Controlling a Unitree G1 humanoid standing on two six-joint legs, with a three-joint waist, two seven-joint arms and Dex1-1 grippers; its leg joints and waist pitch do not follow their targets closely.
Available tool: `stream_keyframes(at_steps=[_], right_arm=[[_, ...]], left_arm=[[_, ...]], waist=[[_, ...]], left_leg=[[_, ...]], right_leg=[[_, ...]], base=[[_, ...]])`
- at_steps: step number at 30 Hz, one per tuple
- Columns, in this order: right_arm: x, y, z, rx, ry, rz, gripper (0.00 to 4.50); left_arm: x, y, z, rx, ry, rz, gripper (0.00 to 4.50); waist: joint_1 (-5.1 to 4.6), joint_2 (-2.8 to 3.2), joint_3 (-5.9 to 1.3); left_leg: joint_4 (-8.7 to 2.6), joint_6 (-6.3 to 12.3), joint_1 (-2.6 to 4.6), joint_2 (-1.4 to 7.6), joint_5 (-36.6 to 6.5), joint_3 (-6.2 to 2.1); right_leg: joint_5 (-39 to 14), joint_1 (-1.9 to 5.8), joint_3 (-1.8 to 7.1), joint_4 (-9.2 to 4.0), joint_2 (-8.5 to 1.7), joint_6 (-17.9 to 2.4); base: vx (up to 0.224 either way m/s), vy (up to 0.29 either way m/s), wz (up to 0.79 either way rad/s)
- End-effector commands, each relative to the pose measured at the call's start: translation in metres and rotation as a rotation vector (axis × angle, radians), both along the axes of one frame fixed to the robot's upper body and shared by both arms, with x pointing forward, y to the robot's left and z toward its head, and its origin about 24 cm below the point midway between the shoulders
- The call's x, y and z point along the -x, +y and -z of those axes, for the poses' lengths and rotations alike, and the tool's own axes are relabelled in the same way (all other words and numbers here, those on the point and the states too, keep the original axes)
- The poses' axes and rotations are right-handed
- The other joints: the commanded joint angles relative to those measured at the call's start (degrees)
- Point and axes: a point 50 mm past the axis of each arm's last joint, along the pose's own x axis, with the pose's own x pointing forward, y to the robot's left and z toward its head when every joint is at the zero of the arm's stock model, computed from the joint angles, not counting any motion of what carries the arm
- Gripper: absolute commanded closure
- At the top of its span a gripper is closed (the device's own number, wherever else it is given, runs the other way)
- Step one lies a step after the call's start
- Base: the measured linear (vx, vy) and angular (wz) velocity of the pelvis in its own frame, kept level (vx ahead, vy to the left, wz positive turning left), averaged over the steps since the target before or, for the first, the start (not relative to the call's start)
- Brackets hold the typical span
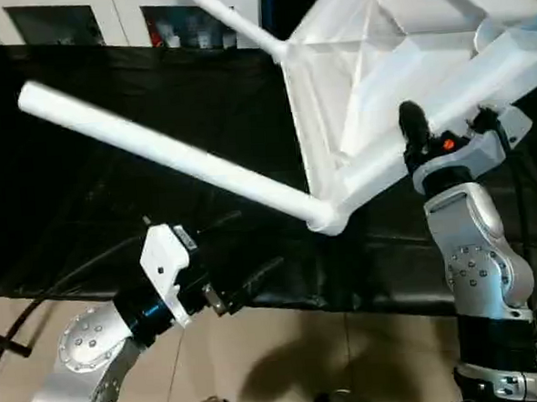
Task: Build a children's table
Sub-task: Flip table
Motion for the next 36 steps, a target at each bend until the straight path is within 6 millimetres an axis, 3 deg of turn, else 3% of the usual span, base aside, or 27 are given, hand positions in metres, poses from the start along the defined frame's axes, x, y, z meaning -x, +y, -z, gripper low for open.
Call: stream_keyframes(at_steps=[1, 5, 8, 16, 20, 23, 24, 25, 26, 27, 28, 30, 31, 32, 36], right_arm=[[0.000, -0.021, -0.007, 0.153, 0.067, 0.176, 2.50], [0.000, -0.021, -0.011, 0.221, 0.088, 0.207, 2.50], [0.000, -0.017, -0.017, 0.335, 0.115, 0.214, 2.51], [-0.003, -0.012, -0.028, 0.466, 0.145, 0.169, 2.51], [-0.007, -0.011, -0.026, 0.495, 0.186, 0.136, 2.51], [-0.008, -0.007, -0.021, 0.486, 0.206, 0.082, 2.51], [-0.009, -0.006, -0.019, 0.484, 0.211, 0.067, 2.51], [-0.009, -0.003, -0.017, 0.485, 0.222, 0.036, 1.97], [-0.009, -0.002, -0.016, 0.488, 0.225, 0.026, 1.84], [-0.009, -0.002, -0.016, 0.488, 0.225, 0.026, 1.84], [-0.010, 0.002, -0.014, 0.501, 0.234, -0.002, 1.81], [-0.010, 0.006, -0.011, 0.528, 0.245, -0.028, 1.62], [-0.011, 0.006, -0.010, 0.534, 0.247, -0.031, 1.44], [-0.010, 0.006, -0.009, 0.539, 0.250, -0.033, 1.40], [-0.007, 0.006, -0.006, 0.578, 0.254, -0.042, 1.07]], left_arm=[[0.000, -0.003, -0.024, -0.017, -0.074, -0.003, 0.00], [-0.004, -0.001, -0.030, -0.052, -0.101, -0.033, 0.00], [-0.012, 0.000, -0.037, -0.100, -0.134, -0.055, 0.00], [-0.022, 0.002, -0.060, -0.183, -0.203, -0.064, 0.00], [-0.032, 0.006, -0.086, -0.285, -0.341, -0.084, 0.00], [-0.036, 0.006, -0.105, -0.346, -0.447, -0.079, 0.00], [-0.036, 0.006, -0.109, -0.361, -0.471, -0.077, 0.00], [-0.037, 0.005, -0.118, -0.393, -0.524, -0.069, 0.00], [-0.038, 0.005, -0.122, -0.407, -0.546, -0.065, 0.00], [-0.038, 0.005, -0.122, -0.407, -0.546, -0.065, 0.00], [-0.043, 0.006, -0.135, -0.482, -0.643, -0.076, 0.00], [-0.050, 0.007, -0.153, -0.566, -0.778, -0.119, 0.00], [-0.052, 0.007, -0.157, -0.579, -0.804, -0.129, 0.00], [-0.053, 0.007, -0.162, -0.589, -0.839, -0.146, 0.00], [-0.060, 0.008, -0.185, -0.621, -0.983, -0.241, 0.00]], waist=[[-0.70, -0.70, -3.45], [-0.58, -0.84, -3.42], [-0.69, -0.82, -3.65], [-1.23, -1.17, -3.70], [-1.26, -1.24, -3.86], [-1.34, -1.94, -3.84], [-1.21, -1.85, -3.87], [-1.25, -2.04, -3.88], [-1.21, -1.89, -3.94], [-1.26, -1.89, -3.94], [-1.23, -2.25, -3.78], [-1.12, -2.33, -4.24], [-1.03, -2.16, -4.21], [-1.19, -2.22, -4.04], [-1.11, -2.16, -4.05]], left_leg=[[-4.38, -0.39, 0.52, 2.78, -5.92, -0.57], [-4.09, -0.94, 0.24, 2.31, -5.15, -0.35], [-4.06, -1.43, 0.36, 2.29, -4.22, -0.47], [-3.82, -2.18, 0.23, 2.08, -4.69, -0.44], [-3.77, -3.04, 0.67, 2.31, -4.43, -0.46], [-3.78, -3.70, 0.60, 2.40, -4.35, -0.42], [-3.78, -3.70, 0.57, 2.33, -4.30, -0.47], [-3.78, -3.73, 0.54, 2.36, -4.05, -0.46], [-3.75, -3.99, 0.63, 2.33, -3.96, -0.49], [-3.74, -4.16, 0.58, 2.33, -3.79, -0.47], [-3.83, -4.13, 0.46, 2.38, -4.30, -0.50], [-3.64, -3.71, 0.33, 2.25, -3.70, -0.49], [-3.61, -3.96, 0.44, 2.30, -3.39, -0.48], [-3.79, -4.59, 0.10, 2.38, -3.61, -0.68], [-3.69, -5.33, 0.31, 2.48, -4.13, -0.54]], right_leg=[[-6.27, 2.45, 2.39, -3.93, -2.70, -6.64], [-7.91, 2.75, 2.50, -4.07, -2.65, -5.39], [-6.10, 2.73, 2.41, -3.84, -2.45, -4.66], [-6.72, 3.02, 2.49, -3.83, -2.46, -4.95], [-5.76, 2.75, 2.43, -3.56, -2.33, -5.21], [-4.15, 2.88, 2.44, -3.34, -2.36, -5.94], [-4.22, 2.93, 2.43, -3.28, -2.36, -5.88], [-3.95, 2.96, 2.44, -3.28, -2.43, -5.89], [-3.94, 2.93, 2.43, -3.19, -2.44, -5.89], [-3.63, 2.97, 2.44, -3.14, -2.46, -5.95], [-3.87, 3.01, 2.48, -3.31, -2.51, -5.91], [-3.87, 3.27, 2.54, -3.19, -2.58, -5.67], [-3.59, 3.07, 2.48, -3.16, -2.57, -5.64], [-4.09, 3.31, 2.40, -3.16, -2.69, -5.82], [-4.26, 3.12, 2.50, -3.17, -2.75, -6.60]], base=[[0.000, 0.000, 0.00], [0.000, 0.000, 0.00], [0.000, 0.000, 0.00], [0.000, 0.000, 0.00], [0.000, 0.000, 0.00], [0.000, 0.000, 0.00], [0.000, 0.000, 0.00], [0.000, 0.000, 0.00], [0.000, 0.000, 0.00], [0.000, 0.000, 0.00], [0.000, 0.000, 0.00], [0.000, 0.000, 0.00], [0.000, 0.000, 0.00], [0.000, 0.000, 0.00], [0.000, 0.000, 0.00]])
